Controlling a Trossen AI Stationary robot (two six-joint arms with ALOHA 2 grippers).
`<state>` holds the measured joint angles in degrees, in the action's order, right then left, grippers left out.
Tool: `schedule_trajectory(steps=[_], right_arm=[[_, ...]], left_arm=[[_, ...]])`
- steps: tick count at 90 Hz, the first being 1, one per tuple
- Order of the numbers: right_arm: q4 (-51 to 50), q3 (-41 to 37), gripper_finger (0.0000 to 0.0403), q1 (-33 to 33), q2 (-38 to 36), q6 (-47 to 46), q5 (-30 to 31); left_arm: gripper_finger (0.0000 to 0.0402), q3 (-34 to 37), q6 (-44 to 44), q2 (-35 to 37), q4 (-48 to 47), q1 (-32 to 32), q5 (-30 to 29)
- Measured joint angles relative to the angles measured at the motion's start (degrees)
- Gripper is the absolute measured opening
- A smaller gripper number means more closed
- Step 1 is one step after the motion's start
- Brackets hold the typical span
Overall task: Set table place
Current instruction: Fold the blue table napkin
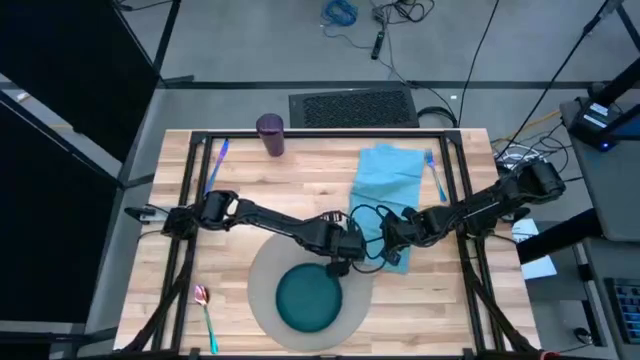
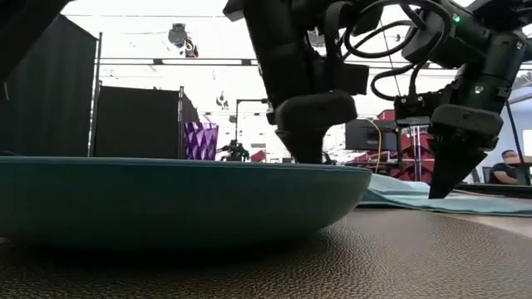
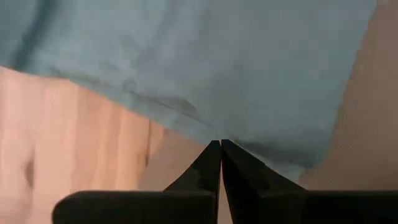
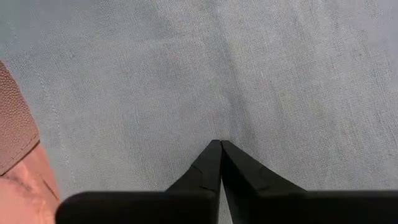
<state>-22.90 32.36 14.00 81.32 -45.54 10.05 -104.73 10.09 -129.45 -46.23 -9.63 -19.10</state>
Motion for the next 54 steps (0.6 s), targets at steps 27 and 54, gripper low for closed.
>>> schedule_trajectory(steps=[27,54], right_arm=[[0.0,0.0,0.0000,0.0,0.0,0.0,0.0],[-0.1,0.0,0.0000,0.0,0.0,0.2,0.1]], left_arm=[[0.0000,0.0,-2.0,0.2,4.9,1.3,1.2],[0.0000,0.0,-1.8,0.2,4.7,-2.1,15.9]])
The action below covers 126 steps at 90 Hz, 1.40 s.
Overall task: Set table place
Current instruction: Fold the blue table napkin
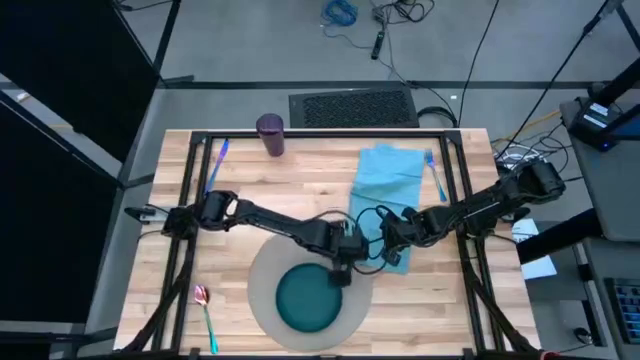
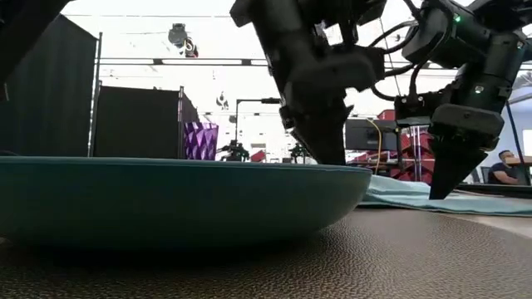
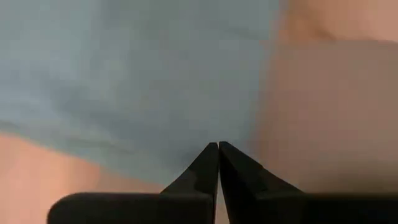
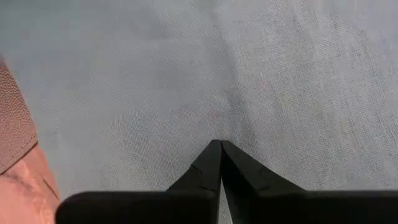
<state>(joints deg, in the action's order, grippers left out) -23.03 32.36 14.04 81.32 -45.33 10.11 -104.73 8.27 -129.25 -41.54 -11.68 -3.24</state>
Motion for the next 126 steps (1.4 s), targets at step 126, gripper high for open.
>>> schedule_trajectory(steps=[126], right_arm=[[0.0,0.0,0.0000,-0.1,0.0,-0.3,-1.3]], left_arm=[[0.0000,0.0,1.9,-1.2,-7.8,1.2,-31.9]])
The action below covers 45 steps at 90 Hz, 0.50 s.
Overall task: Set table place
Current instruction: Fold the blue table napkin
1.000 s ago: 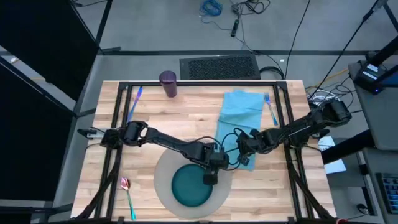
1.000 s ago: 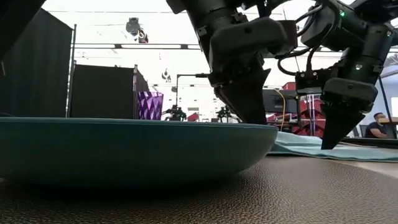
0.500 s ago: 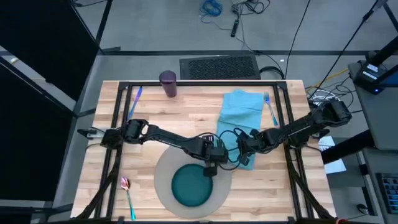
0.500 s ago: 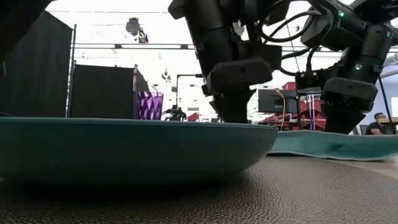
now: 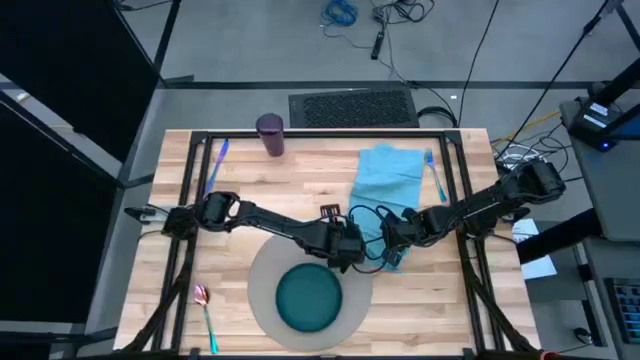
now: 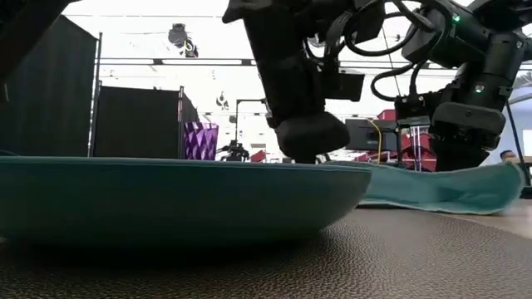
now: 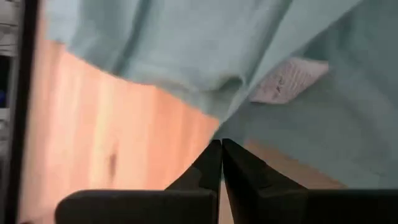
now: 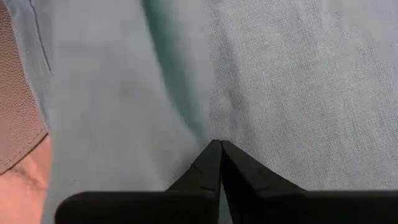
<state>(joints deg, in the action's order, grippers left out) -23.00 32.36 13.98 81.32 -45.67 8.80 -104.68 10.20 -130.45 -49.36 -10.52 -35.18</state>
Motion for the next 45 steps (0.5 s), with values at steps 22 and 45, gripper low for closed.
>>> schedule_trajectory(steps=[22,45], right_arm=[[0.0,0.0,0.0000,0.0,0.0,0.0,0.0],[0.0,0.0,0.0000,0.0,0.0,0.1,0.0]], left_arm=[[0.0000,0.0,1.6,0.0,-6.2,0.0,-4.3],[0.0000,0.0,-1.1,0.0,-0.5,-0.3,5.7]])
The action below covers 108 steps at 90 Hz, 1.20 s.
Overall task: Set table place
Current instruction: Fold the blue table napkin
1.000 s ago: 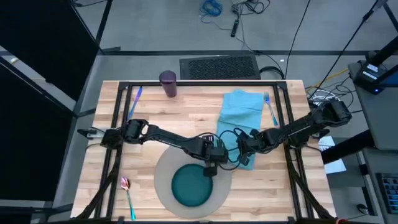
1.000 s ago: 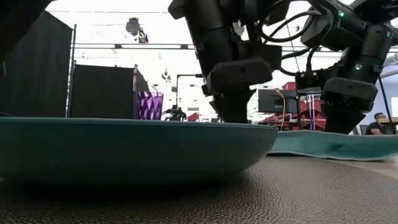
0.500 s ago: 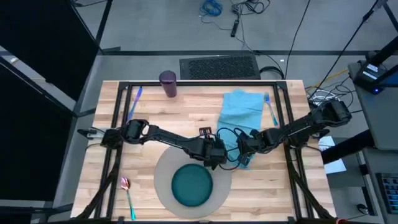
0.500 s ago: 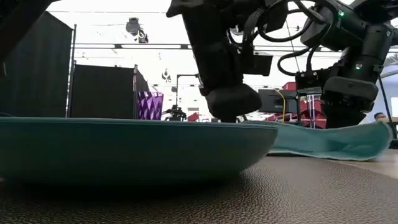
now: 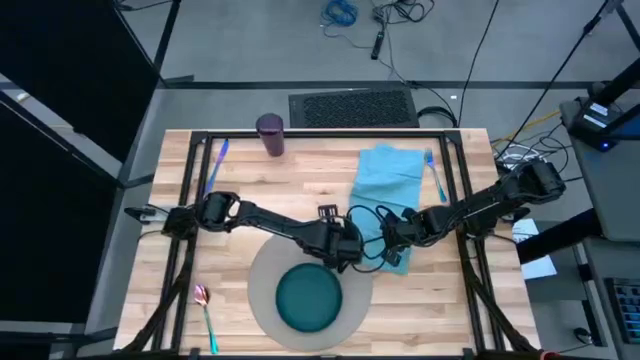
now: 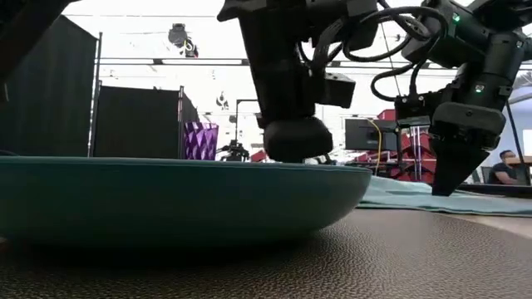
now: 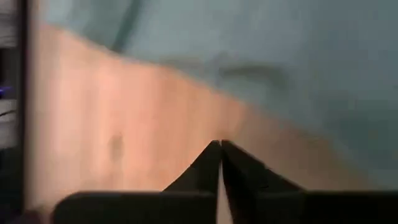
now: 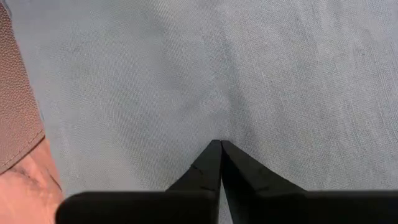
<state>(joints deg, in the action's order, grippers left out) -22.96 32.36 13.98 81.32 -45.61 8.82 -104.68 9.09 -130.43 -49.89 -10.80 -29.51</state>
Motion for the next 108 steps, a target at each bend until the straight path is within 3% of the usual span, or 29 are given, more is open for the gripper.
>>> schedule_trajectory(steps=[20,45,57,84,108], right_arm=[[-0.4,0.0,0.0000,0.1,0.0,0.0,-3.1],[-0.6,-0.3,0.0000,0.4,-2.5,3.0,1.0],[-0.9,-0.3,0.0000,0.3,-7.2,5.1,1.3],[-7.1,1.0,0.0000,2.0,-24.1,8.2,6.9],[-14.6,1.0,0.0000,11.5,-30.5,4.5,8.1]], left_arm=[[0.0000,0.0,-2.4,0.0,3.7,-0.3,5.9],[0.0000,0.0,-3.7,0.0,4.7,-0.1,5.1],[0.0000,0.0,-4.0,1.7,5.0,0.0,4.9],[0.0000,-0.1,-5.2,11.3,4.6,0.4,-0.1],[0.0000,2.3,-1.7,14.9,-2.7,0.4,-7.2]])
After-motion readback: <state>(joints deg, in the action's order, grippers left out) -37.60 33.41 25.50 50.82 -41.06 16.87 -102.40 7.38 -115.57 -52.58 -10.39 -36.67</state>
